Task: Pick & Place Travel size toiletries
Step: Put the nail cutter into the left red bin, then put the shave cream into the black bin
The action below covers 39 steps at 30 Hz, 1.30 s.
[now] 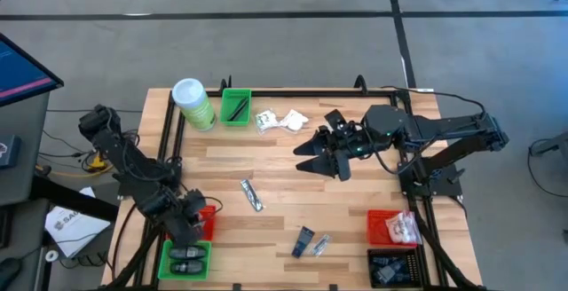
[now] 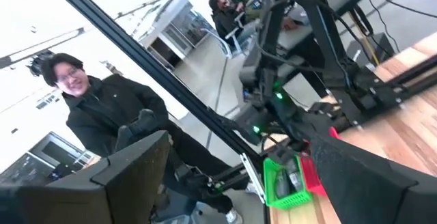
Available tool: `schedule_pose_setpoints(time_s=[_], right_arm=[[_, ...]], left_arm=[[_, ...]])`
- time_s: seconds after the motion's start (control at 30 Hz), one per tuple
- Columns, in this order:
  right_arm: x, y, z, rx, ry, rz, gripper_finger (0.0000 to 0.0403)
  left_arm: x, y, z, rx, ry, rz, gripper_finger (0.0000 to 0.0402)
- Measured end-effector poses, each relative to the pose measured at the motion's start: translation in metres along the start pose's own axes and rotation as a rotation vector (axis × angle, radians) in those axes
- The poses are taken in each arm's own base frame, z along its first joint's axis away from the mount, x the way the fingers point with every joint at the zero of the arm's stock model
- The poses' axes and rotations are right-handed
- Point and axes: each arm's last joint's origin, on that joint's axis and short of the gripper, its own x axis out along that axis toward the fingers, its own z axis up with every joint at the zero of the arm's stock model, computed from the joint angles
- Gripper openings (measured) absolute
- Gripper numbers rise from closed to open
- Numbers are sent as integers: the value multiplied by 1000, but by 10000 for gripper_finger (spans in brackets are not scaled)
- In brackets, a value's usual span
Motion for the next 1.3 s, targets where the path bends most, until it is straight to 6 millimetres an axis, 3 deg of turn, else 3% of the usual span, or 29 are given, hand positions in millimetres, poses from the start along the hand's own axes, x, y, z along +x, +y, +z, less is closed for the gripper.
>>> schedule_pose_setpoints(time_s=[0.33,0.73,1.3], right_arm=[[11,-10,-1,24,3,-29,342],[19,-17,2,36,-26,-20,341],[18,-13,0,35,49,60,343]], left_arm=[[27,17,-10,57,105,3,61],[21,19,-10,53,146,-45,75],[11,22,-11,-73,220,-96,189]])
